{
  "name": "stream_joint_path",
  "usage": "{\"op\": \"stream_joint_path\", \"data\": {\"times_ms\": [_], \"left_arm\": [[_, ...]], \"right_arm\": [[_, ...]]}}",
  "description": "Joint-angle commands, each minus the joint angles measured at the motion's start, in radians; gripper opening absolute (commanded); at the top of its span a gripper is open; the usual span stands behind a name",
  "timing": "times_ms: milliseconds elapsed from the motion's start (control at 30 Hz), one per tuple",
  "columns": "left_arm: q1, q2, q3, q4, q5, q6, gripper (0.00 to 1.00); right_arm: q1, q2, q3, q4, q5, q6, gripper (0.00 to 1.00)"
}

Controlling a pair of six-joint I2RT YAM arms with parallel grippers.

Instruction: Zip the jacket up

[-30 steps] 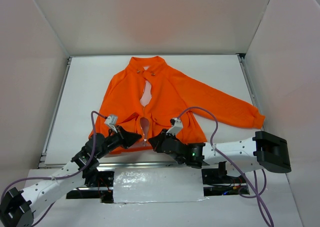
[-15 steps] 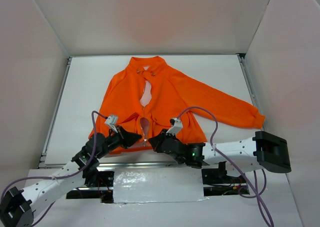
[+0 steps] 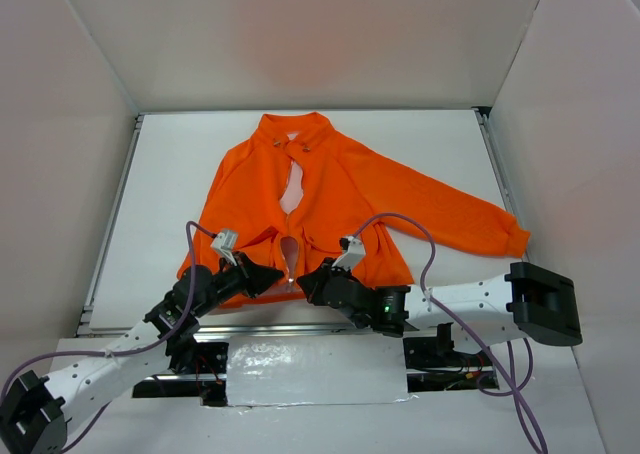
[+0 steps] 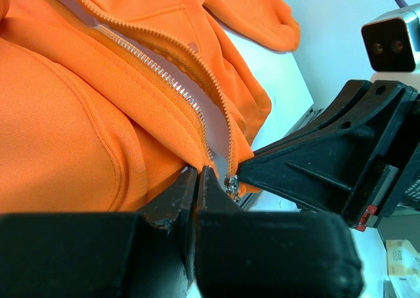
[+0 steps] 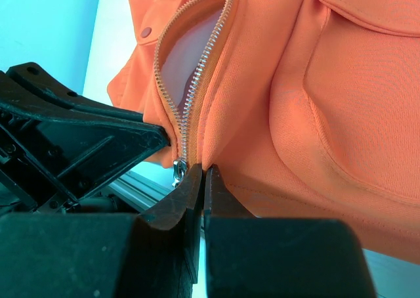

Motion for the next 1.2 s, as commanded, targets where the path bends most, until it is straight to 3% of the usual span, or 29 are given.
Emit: {"op": "stream_joint_path", "data": {"times_ms": [0, 1167], "left_arm": [[-0.008, -0.015, 0.05, 0.056, 0.004, -0.017, 0.0], [-0.008, -0.02, 0.036, 0.055, -0.003, -0.024, 0.0]], "right_arm": [[0.003, 0.012, 0.024, 0.042, 0.027, -0.012, 0.0], [0.0, -0.014, 0.006, 0.065, 0.032, -0.023, 0.0]]}}
